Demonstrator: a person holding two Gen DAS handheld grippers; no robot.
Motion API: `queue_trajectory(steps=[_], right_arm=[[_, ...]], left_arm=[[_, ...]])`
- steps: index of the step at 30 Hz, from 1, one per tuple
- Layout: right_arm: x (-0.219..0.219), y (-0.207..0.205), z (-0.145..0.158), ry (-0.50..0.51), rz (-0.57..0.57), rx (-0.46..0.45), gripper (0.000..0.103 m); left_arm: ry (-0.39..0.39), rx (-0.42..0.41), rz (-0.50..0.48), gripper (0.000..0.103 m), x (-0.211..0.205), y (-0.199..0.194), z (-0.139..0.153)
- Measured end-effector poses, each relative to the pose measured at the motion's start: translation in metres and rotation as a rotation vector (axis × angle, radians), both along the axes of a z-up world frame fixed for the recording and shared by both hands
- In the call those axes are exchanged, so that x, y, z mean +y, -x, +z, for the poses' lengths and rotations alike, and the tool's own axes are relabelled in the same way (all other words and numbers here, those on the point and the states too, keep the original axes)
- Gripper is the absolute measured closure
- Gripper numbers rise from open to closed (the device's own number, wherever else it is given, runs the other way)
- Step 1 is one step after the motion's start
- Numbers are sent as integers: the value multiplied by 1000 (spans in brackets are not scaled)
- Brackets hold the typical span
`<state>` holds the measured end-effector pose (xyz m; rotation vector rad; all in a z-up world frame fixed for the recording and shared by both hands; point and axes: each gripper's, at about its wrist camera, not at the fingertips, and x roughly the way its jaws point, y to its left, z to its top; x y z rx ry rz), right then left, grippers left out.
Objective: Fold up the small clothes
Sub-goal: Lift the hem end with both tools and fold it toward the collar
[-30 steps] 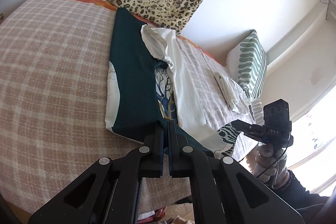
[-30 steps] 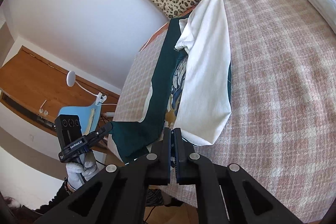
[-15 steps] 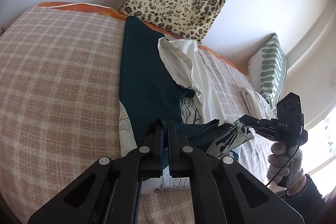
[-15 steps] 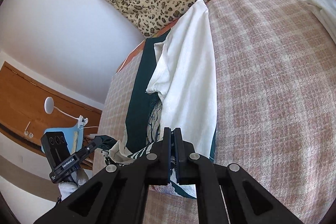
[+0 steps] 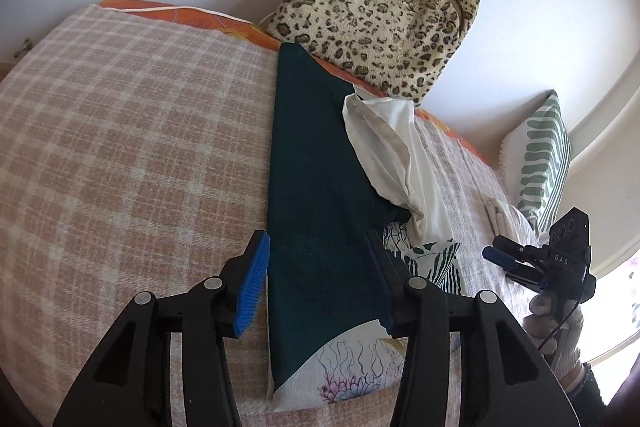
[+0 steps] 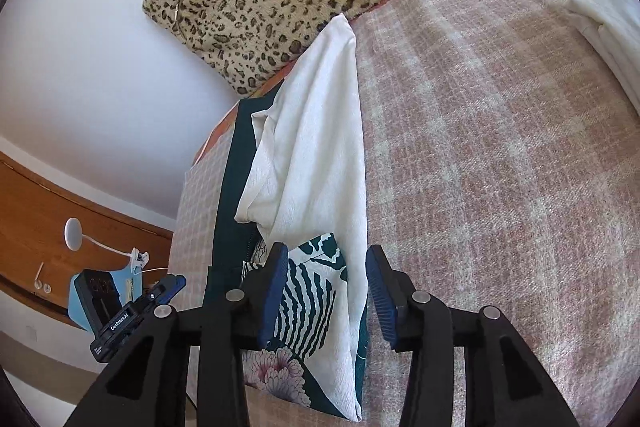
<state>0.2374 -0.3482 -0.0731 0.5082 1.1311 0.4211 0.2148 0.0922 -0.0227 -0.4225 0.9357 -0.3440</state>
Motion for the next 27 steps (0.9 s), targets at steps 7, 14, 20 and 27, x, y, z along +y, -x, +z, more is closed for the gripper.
queue_trajectory(steps=[7,14,20,27], right_arm=[[21,22,2,127,146,-86,65],[60,29,-6,285,278,-155,67],[71,20,-13,347,288,-148,67],[68,16,-25,358,262,-99,68]], left_arm=[[-39,-18,-33,57,10,7,-10],[-106,-3,-91,57,-8,3,-25],[-142,16,-143,60,-25,-1,-33],[-201,9,-174,93,-36,0,-40]])
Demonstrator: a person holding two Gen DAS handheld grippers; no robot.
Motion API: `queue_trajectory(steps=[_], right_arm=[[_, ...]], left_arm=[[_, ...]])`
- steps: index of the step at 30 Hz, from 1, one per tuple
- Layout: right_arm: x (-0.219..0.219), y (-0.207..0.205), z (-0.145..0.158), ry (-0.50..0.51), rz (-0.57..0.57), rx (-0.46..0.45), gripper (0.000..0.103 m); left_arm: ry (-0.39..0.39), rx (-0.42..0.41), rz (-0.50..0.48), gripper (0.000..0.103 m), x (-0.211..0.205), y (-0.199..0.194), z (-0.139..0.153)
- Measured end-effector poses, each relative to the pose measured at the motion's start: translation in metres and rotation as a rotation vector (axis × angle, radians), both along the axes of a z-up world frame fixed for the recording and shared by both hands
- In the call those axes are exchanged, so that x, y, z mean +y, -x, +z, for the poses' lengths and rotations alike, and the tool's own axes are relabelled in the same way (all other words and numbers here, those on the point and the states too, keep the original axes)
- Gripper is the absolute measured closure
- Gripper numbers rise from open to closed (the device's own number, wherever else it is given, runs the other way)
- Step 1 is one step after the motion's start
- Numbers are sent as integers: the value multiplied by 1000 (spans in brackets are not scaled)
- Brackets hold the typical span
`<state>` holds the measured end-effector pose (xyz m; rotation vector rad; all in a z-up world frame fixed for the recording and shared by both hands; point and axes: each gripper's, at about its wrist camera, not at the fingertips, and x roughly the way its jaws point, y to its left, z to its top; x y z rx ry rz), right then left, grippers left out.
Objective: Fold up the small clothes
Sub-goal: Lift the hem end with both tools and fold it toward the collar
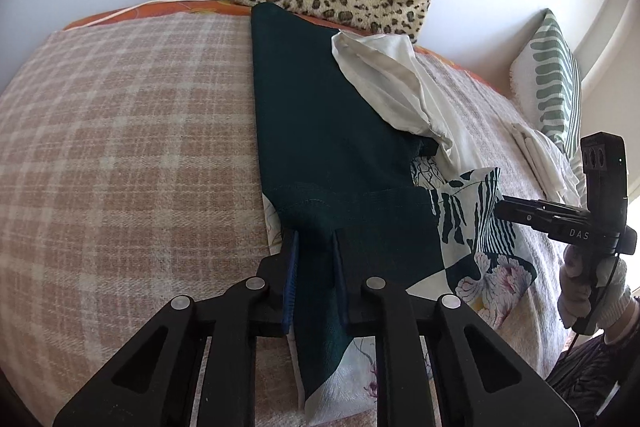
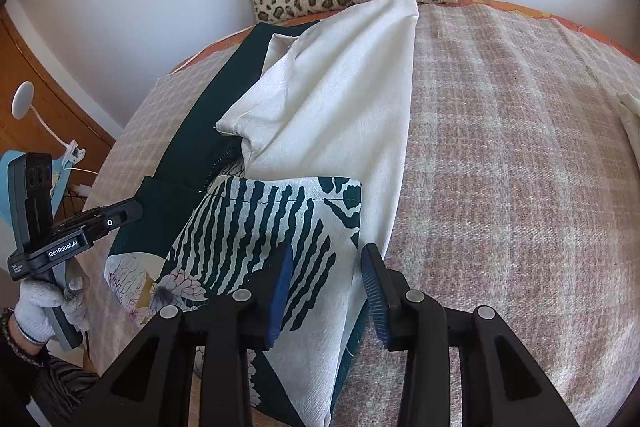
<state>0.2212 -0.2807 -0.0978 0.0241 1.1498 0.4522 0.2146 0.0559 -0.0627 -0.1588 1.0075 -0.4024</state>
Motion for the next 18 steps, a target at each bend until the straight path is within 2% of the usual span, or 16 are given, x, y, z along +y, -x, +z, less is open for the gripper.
queue_trajectory(steps=[4,9,14,17,18], right_arm=[[-3,2,1,-17,-16,11,97],[-5,10,14,27,-27,-35,102],[-6,11,15,117,-28,-73,101],[-9,10,17,118,-42,-74,84],[-8,13,21,84,-25,-87,72]], left_arm=[[1,-29,6,98,0,1,4],[-21,-69,32,99,3,2,9],[-41,-47,61,99,8,-2,2],[-30,-69,79,97,11,0,10],[-30,-83,79,95,12,2,14]])
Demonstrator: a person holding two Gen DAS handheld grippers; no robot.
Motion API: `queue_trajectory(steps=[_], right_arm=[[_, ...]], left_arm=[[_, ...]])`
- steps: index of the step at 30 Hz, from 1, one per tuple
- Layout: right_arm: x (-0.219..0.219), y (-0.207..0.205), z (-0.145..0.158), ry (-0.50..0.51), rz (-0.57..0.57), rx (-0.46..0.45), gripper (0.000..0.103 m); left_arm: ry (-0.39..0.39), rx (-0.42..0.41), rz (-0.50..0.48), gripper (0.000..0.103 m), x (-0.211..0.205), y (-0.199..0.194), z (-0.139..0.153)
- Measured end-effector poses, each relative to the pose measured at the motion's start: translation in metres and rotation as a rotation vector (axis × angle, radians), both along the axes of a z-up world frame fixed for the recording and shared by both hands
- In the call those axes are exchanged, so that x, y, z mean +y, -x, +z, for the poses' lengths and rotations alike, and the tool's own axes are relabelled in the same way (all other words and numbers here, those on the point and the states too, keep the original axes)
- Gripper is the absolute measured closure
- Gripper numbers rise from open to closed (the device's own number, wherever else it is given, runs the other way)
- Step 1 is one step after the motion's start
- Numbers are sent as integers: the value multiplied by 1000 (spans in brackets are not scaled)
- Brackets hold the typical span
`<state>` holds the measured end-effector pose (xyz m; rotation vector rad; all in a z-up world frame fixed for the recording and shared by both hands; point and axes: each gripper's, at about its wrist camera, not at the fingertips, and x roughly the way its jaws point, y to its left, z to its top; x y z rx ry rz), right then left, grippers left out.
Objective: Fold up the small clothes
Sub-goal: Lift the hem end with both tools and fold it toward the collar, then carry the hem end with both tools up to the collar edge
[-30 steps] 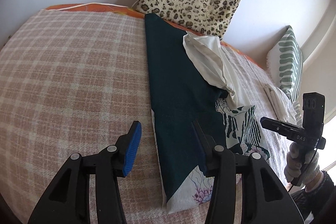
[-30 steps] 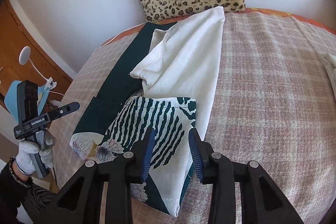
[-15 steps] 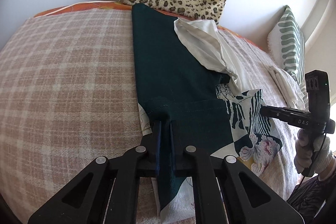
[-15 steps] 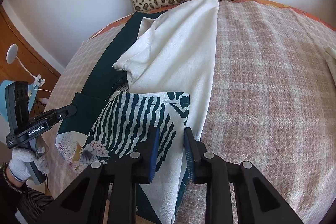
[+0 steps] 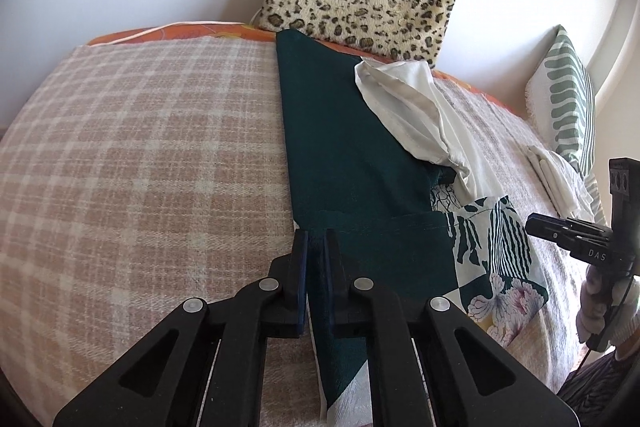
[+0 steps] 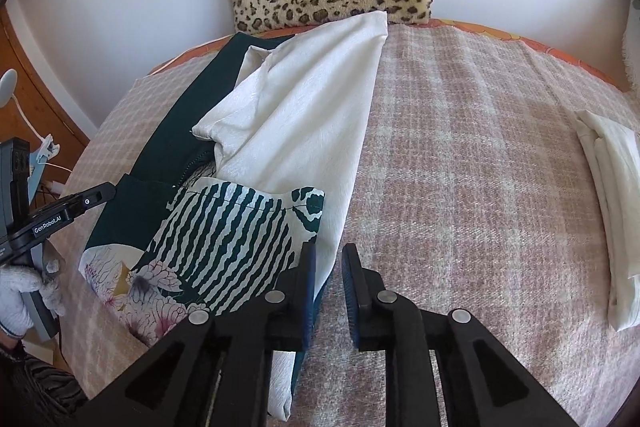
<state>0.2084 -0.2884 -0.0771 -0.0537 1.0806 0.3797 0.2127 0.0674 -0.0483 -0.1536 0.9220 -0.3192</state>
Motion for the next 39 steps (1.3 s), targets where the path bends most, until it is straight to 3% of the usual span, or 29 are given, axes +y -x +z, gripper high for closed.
queue_trajectory(steps=[1,4,8,11,13,16,20,22,23,24,27,32,36,39], right_arm=[[2,3,4,-17,21,-19,64],[15,6,7,0,67,-39,64],[17,-1,-7,-11,46,31,68],[14,-1,-16,-26,27,76,81],[11,0,-18,-41,4,89,100],[6,4,-14,-59,-24,96,103],[9,9,-9,40,-12,54,103],[13,10,-9,39,21,45,97],[14,10,-8,49,26,41,90],[16,11,-4,60,35,18,72],[21,13,11,91,57,-60,70],[13,5,24,28,52,-81,70],[5,-3,26,-2,28,-101,69],[3,-14,26,-12,27,-101,69]], left_arm=[[-3,-16,-2,93,0,1,4],[6,-39,-17,93,-3,4,13],[4,-36,-61,93,-13,8,12],[-21,-17,-92,93,-22,9,5],[-36,6,-100,93,-25,7,-2],[-70,32,-88,93,-25,4,-11],[-83,38,-84,93,-25,3,-16],[-82,38,-81,93,-25,4,-13],[-82,32,-74,93,-24,4,-10],[-75,27,-68,93,-23,5,-6],[-64,-10,-60,93,-19,4,9],[-6,-49,-30,92,-3,-5,31],[47,-44,-5,73,9,-19,38],[59,-30,-3,70,11,-36,40]])
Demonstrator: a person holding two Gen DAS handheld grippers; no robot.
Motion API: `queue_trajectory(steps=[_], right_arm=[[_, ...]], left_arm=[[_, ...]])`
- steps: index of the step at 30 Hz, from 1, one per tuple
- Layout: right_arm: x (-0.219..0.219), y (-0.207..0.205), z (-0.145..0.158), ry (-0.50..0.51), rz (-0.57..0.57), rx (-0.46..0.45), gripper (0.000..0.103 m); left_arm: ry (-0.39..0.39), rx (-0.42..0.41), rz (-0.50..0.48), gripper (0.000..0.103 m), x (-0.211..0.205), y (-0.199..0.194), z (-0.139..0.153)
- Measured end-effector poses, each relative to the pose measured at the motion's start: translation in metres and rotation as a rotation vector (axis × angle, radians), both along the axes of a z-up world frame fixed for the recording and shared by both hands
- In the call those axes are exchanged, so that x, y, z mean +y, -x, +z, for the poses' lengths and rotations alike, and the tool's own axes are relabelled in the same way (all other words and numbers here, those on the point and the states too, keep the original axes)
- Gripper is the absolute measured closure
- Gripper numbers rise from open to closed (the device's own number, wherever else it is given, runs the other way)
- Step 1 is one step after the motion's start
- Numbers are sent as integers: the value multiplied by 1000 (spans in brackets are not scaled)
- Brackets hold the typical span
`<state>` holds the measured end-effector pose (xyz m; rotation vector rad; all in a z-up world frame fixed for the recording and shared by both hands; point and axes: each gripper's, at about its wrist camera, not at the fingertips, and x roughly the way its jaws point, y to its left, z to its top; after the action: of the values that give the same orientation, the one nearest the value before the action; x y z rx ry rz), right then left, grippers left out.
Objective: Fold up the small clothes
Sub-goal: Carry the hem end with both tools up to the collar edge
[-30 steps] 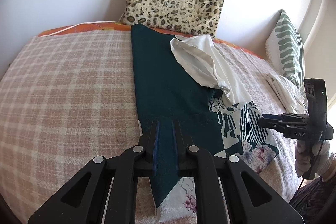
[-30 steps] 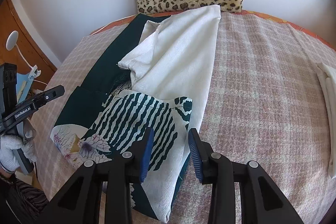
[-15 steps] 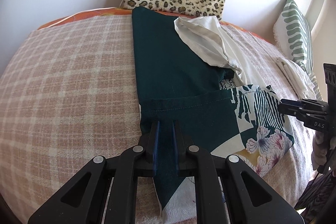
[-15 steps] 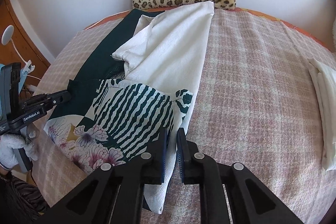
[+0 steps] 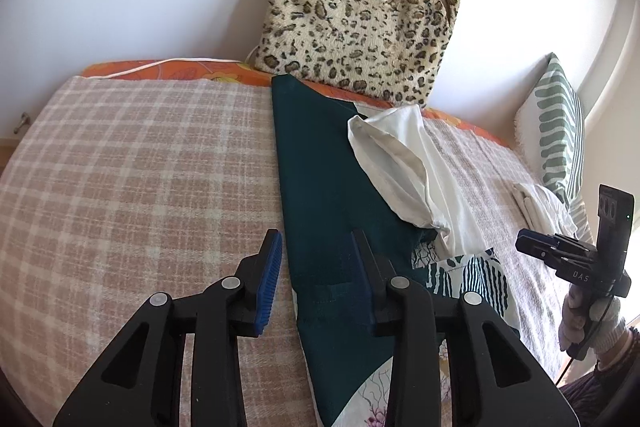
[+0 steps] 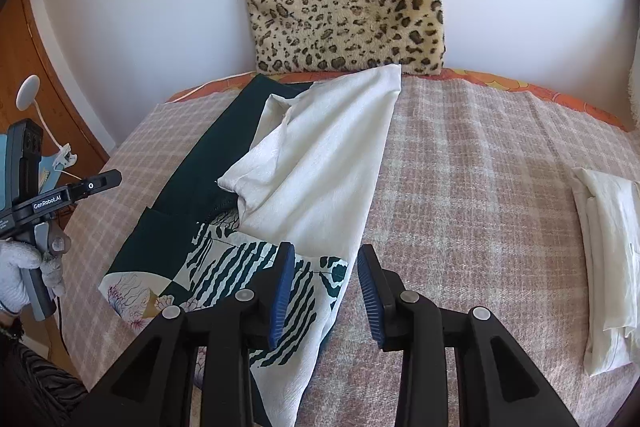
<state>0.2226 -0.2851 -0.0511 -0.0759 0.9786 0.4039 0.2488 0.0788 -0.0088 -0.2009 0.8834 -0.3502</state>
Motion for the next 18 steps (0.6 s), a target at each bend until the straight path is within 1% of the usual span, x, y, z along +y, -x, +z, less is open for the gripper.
queue_trajectory(steps=[3,6,8,9,11,13,18], right_arm=[[3,-16,1,6,19,-2,69],[7,-40,1,-75,46,38,67],[13,-56,0,-136,83,68,69],[17,-65,-3,-147,103,80,70],[25,-83,-12,-127,127,99,73],[27,-103,-22,-111,127,118,75],[25,-152,-44,-153,112,170,75]], left_arm=[[11,24,5,67,2,-24,-2],[3,42,-2,67,1,-49,-9],[-6,55,-20,67,-3,-65,-17],[-16,59,-28,67,-6,-73,-20],[-33,65,-43,67,-9,-89,-28],[-44,71,-51,67,-10,-104,-37],[-44,95,-53,67,-9,-142,-61]])
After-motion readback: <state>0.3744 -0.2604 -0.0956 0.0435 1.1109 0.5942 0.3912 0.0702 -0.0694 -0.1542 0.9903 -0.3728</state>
